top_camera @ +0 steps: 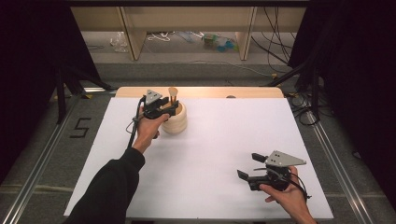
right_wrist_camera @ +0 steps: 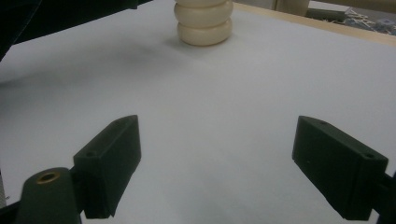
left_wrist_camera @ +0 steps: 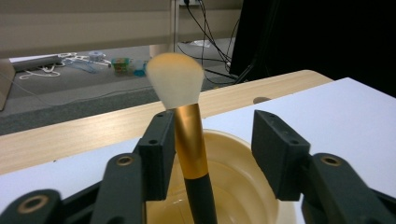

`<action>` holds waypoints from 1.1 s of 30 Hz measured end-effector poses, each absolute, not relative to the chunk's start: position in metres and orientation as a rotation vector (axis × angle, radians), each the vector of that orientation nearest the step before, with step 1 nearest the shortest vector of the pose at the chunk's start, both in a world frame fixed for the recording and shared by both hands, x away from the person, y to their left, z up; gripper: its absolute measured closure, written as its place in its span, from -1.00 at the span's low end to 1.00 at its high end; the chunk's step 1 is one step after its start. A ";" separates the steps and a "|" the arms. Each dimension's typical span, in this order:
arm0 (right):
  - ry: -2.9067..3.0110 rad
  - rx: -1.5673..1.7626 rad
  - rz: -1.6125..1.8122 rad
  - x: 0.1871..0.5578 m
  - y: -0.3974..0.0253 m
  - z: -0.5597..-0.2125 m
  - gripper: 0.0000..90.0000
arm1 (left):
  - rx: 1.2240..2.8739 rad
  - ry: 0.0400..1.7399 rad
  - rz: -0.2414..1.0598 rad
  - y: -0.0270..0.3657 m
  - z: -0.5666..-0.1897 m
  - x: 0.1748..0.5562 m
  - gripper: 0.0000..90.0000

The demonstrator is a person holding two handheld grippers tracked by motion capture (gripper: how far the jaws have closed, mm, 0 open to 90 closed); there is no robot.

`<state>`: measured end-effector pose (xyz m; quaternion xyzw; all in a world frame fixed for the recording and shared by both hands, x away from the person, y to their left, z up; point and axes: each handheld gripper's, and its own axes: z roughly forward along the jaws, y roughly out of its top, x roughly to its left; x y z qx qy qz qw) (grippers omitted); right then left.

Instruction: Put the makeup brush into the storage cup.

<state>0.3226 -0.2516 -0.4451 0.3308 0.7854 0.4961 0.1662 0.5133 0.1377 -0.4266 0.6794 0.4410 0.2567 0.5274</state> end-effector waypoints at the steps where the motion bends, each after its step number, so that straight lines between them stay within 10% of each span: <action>1: 2.236 0.944 1.431 0.323 -0.251 -0.445 -0.63 | 1.624 1.052 0.609 0.138 -0.426 0.513 0.07; 33: 2.226 0.951 1.412 0.321 -0.253 -0.443 -0.63 | 1.684 0.873 0.504 0.174 -0.420 0.423 -0.32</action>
